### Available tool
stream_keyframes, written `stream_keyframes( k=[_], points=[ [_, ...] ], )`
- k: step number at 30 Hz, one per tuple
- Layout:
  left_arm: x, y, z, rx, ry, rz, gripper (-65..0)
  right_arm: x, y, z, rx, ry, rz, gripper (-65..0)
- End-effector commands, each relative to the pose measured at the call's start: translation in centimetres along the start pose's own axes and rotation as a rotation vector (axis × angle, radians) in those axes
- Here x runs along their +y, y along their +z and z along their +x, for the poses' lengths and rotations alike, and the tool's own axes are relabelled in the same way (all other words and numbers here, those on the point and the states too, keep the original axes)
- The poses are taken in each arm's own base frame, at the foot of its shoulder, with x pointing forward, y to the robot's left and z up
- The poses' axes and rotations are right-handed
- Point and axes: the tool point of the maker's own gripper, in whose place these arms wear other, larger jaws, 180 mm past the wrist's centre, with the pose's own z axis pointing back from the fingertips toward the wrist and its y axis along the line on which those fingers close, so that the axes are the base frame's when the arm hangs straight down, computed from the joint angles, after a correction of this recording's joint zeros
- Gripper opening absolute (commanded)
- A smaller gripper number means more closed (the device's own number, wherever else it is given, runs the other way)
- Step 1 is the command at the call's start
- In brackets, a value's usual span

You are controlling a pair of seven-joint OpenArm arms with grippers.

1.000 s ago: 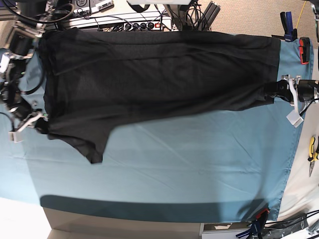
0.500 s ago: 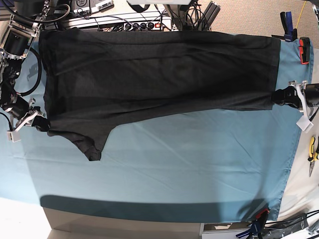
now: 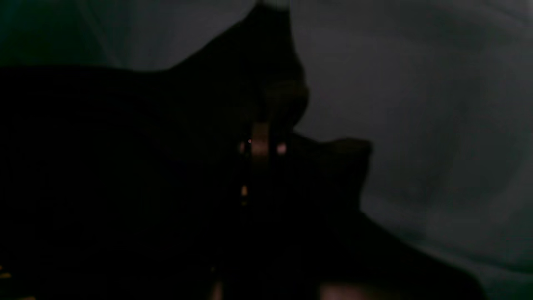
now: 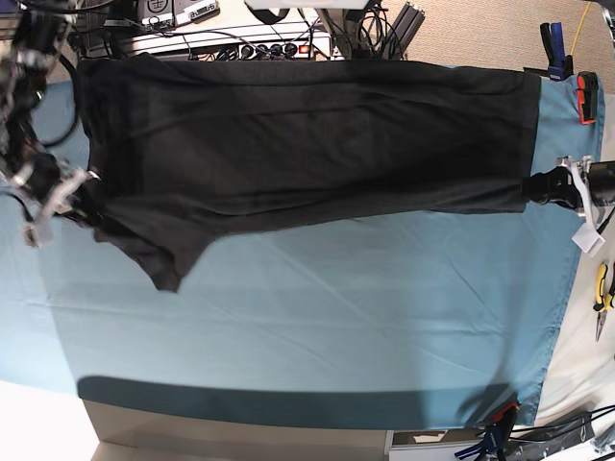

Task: Fold the T-shirt properly
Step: 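Lay the held hem over the folded collar edge with both grippers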

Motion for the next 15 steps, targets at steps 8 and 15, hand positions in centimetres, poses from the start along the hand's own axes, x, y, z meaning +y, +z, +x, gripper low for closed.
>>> stream_keyframes(
  k=[8, 15],
  points=[
    [0.5, 2.1, 1.7, -0.024, -0.043, 0.036, -65.0, -3.6, 5.2, 1.3, -0.097, -0.022, -0.129, -65.0],
    [0.5, 2.0, 0.8, 0.008, -0.034, 0.035, -65.0, -3.4, 5.5, -0.8, -0.042, -0.038, -0.128, -65.0]
  ],
)
